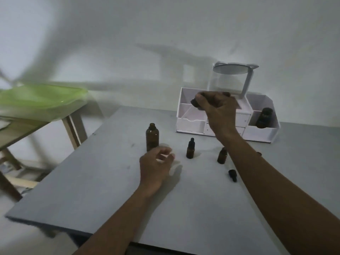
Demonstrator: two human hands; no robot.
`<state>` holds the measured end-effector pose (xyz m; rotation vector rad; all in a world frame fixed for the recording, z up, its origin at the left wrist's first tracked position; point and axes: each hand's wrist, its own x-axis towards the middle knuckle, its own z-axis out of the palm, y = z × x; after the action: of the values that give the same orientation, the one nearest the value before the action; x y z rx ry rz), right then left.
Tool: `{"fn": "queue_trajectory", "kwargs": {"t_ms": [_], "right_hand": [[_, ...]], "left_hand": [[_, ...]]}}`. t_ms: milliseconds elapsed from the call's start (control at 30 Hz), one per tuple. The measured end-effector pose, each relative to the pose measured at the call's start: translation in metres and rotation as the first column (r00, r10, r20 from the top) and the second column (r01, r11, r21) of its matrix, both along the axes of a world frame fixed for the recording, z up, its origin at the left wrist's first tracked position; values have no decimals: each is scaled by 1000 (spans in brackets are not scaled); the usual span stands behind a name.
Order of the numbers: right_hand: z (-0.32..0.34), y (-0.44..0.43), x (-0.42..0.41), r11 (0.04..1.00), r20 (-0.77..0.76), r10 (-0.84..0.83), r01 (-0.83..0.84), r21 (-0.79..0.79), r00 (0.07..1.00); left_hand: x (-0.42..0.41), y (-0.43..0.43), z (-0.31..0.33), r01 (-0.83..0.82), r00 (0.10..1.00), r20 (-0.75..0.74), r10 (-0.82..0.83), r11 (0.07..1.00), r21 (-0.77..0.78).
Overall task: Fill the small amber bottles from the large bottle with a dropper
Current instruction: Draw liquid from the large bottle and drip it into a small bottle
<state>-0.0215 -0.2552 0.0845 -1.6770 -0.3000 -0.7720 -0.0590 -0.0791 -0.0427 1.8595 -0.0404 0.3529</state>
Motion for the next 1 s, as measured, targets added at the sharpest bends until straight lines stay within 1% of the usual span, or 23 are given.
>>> {"fn": "queue_trajectory", "kwargs": {"t_ms": [67,100,167,233,300,400,500,633,767,900,1000], "right_hand": [[-1,20,8,1000,-10,24,-24,5,1000],[-1,29,11,999,-17,34,-34,11,999],[0,45,17,998,-41,58,-57,25,997],[1,57,21,999,-50,54,-54,2,997],[2,65,25,999,-47,52,-53,-13,998],[0,70,31,997,-37,38,-40,-60,999],[-3,73,36,993,-37,27,-31,-113,999],[0,76,40,985,-19,14,-17,-170,1000],[-5,83,46,961,-30,12,-20,-275,999],[-21,91,52,929,-92,41,-72,-363,995],[-37,96,56,886,-155,21,-90,-454,988]], "left_hand": [[5,26,0,-185,977,104,188,982,-36],[9,36,1,-232,964,121,237,971,-56],[19,48,4,-254,960,94,263,962,-95],[31,55,5,-220,973,44,227,967,-130],[41,57,4,-147,988,21,151,979,-142],[52,53,-1,-59,998,-15,58,995,-78],[55,48,-3,5,1000,-21,-6,997,-76],[59,49,-6,16,1000,13,-16,999,-48],[60,49,-4,-2,1000,-16,1,1000,-20],[61,49,-5,-7,1000,-24,7,1000,-2],[61,48,-4,-9,999,-31,10,1000,18]]}}
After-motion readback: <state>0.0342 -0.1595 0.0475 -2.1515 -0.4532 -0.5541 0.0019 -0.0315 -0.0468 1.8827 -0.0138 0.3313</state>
